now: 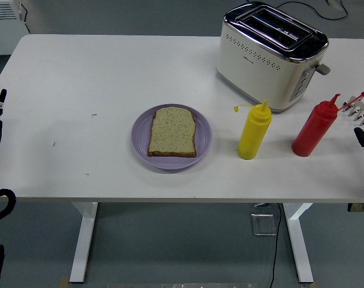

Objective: Pick up the cup,pour liquid into bread,place the cup on the desk

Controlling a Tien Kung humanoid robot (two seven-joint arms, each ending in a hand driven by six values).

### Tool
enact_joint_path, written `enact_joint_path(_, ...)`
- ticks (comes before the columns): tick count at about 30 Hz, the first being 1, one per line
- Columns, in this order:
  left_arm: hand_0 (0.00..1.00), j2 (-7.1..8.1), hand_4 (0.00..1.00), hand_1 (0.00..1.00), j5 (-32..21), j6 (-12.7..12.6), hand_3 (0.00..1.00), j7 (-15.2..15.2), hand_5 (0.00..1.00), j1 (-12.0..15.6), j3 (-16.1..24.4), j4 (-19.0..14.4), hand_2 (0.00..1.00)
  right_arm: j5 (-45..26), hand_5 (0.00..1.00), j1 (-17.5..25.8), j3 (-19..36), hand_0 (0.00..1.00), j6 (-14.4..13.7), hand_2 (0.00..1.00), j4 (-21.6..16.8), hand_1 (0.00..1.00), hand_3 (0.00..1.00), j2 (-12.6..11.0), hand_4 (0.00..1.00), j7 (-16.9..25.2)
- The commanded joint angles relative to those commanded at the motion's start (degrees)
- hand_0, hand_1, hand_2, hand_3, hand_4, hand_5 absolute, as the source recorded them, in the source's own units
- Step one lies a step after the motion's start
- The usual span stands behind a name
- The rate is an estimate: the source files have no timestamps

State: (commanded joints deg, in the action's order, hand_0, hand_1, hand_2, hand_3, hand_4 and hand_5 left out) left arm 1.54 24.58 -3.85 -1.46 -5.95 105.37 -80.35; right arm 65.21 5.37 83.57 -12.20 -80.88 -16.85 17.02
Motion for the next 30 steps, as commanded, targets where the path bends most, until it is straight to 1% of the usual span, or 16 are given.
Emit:
enact_joint_path(5,0.786,0.02,0.515,0.736,0.02,-0.01,0.695,-0.02,0.998,0.11,-0.08,0.03,0.737,1.02,0.339,-0.58,-1.60,0.998,-0.03,0.990,0.26,0.937,0.998,-0.06,0.915,-0.30)
enact_joint_path(10,0.786,0.01,0.515,0.736,0.02,0.03,0.695,-0.03,0.998,0.20,-0.20,0.04,0.737,0.74,0.339,-2.11,-3.38,0.998,-0.70,0.990,1.19,0.937,0.998,0.26,0.915,-0.11)
enact_joint_path(11,0.786,0.01,0.515,0.737,0.02,0.04,0.695,-0.03,0.998,0.21,-0.22,0.04,0.737,0.66,0.323,-2.33,-3.56,0.998,-0.79,0.989,1.34,0.937,0.998,0.35,0.917,-0.06)
enact_joint_path(14,0.786,-0.02,0.515,0.737,0.04,0.06,0.695,-0.03,0.998,0.31,-0.31,0.05,0.737,0.54,0.323,-3.86,-5.00,0.998,-1.40,0.989,2.64,0.937,0.998,0.87,0.917,0.19)
enact_joint_path(16,0.786,-0.02,0.515,0.737,0.10,0.05,0.695,0.01,0.998,0.43,-0.40,0.13,0.737,1.09,0.323,-5.55,-6.60,0.998,-2.06,0.989,4.48,0.937,0.998,1.51,0.917,0.32)
enact_joint_path(20,0.786,-0.03,0.515,0.737,0.12,0.04,0.695,0.04,0.998,0.59,-0.47,0.19,0.738,1.39,0.317,-7.30,-8.64,0.998,-2.43,0.989,6.45,0.934,0.998,2.11,0.920,0.54)
enact_joint_path(28,0.786,0.03,0.514,0.737,0.10,0.01,0.695,0.05,0.998,0.53,-0.24,0.12,0.739,-0.02,0.312,-10.86,-11.81,0.996,-3.66,0.983,8.96,0.934,0.998,2.96,0.924,1.60)
enact_joint_path(29,0.786,0.04,0.514,0.736,0.09,0.01,0.695,0.06,0.998,0.46,-0.20,0.12,0.739,-0.24,0.289,-11.34,-12.09,0.993,-3.81,0.978,9.23,0.927,0.998,3.05,0.923,1.73)
enact_joint_path(30,0.786,0.05,0.514,0.736,0.08,0.02,0.695,0.06,0.998,0.39,-0.15,0.11,0.739,-0.50,0.289,-11.83,-12.39,0.993,-4.07,0.978,9.60,0.927,0.998,3.17,0.923,1.86)
